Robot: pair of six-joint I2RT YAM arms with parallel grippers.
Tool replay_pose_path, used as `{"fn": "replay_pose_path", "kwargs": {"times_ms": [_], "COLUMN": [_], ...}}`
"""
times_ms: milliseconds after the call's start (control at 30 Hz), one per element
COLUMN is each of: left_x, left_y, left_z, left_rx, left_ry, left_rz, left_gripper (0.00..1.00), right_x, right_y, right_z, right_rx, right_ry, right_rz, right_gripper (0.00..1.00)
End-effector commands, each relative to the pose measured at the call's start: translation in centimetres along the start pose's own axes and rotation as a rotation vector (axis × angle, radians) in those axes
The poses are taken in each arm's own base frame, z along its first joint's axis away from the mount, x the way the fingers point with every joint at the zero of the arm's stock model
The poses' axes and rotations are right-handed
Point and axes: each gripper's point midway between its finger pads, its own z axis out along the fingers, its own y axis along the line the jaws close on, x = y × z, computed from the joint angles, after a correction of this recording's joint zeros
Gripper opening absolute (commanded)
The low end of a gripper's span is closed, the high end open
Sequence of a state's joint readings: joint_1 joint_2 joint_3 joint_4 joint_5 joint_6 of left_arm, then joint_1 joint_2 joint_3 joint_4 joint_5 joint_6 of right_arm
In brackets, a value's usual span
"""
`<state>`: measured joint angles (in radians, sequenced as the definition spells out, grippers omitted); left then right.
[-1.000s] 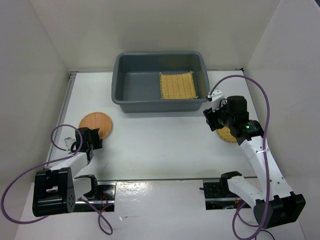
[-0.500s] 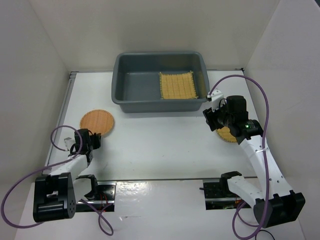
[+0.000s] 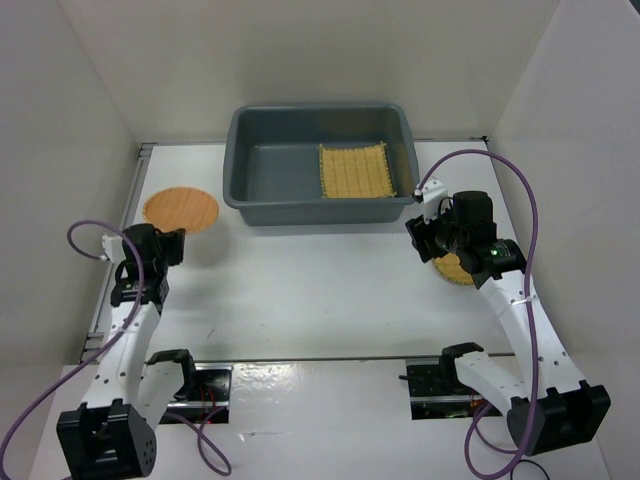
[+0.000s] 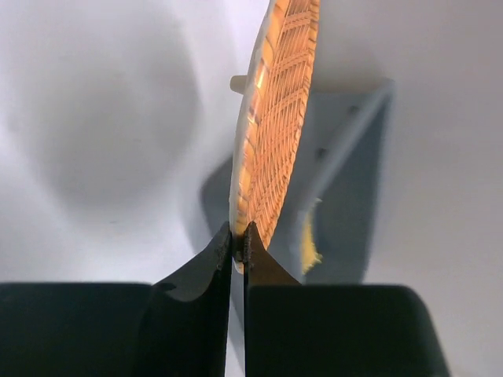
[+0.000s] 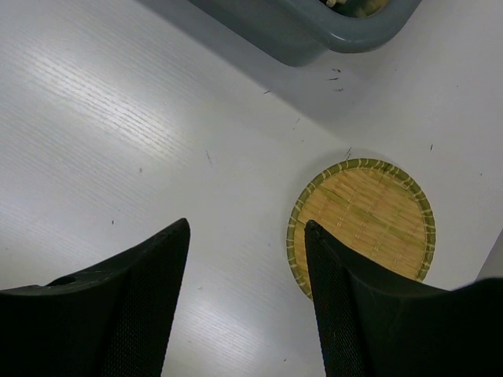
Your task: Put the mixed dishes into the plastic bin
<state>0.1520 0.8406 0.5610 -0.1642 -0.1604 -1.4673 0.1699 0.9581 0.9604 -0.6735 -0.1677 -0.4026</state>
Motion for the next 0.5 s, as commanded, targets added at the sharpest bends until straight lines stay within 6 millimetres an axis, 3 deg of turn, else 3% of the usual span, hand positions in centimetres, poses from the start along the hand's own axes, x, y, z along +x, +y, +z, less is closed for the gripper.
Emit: {"fn": "replay_pose_path", "kwargs": {"times_ms": [0, 67, 200, 233, 300, 333, 400, 433, 467], "left_x": [-1.0, -1.5, -1.3, -0.2, 1.7, 4.1, 6.7, 9.0, 11.0], "left_y": [-6.1, -8.0, -14.5, -16.3, -18.1, -20.5, -23.1, -23.2, -25.2], "left_z": [-3.2, -4.5, -7.4, -8.1, -6.6, -6.2, -6.0, -6.0, -5.3], "left_rx": [0.169, 0.225, 0.413, 0.474, 0.485, 0.514, 0.565, 0.562, 0.591], "left_ry": [-0.031, -0.049, -0.007, 0.054, 0.140, 0.249, 0.350, 0.423, 0.491], "left_rz": [0.050, 0.042, 0.057, 0.077, 0.140, 0.193, 0.289, 0.381, 0.430], "left_gripper": [0.00, 0.00, 0.00, 0.00, 0.00, 0.00, 0.00, 0.00, 0.00], "right_x": [-0.2, -0.2, -0.3, -0.2, -0.5, -0.5, -0.5, -0.5, -0.5], "right_y": [-0.5, -0.5, -0.7, -0.8, -1.1, -1.1, -1.3, -1.5, -1.5], "right_z": [0.0, 0.0, -0.2, -0.3, -0.4, -0.4, -0.5, -0.7, -0.7], "right_rx": [0.020, 0.020, 0.033, 0.043, 0.059, 0.060, 0.068, 0.078, 0.078], "right_ry": [-0.008, -0.008, -0.013, -0.009, -0.013, -0.013, -0.010, -0.017, -0.017], "right_rz": [0.005, 0.005, 0.004, 0.004, 0.013, 0.013, 0.013, 0.018, 0.018], "right_gripper": [0.66, 0.66, 0.66, 0.66, 0.66, 0.66, 0.66, 0.66, 0.66]}}
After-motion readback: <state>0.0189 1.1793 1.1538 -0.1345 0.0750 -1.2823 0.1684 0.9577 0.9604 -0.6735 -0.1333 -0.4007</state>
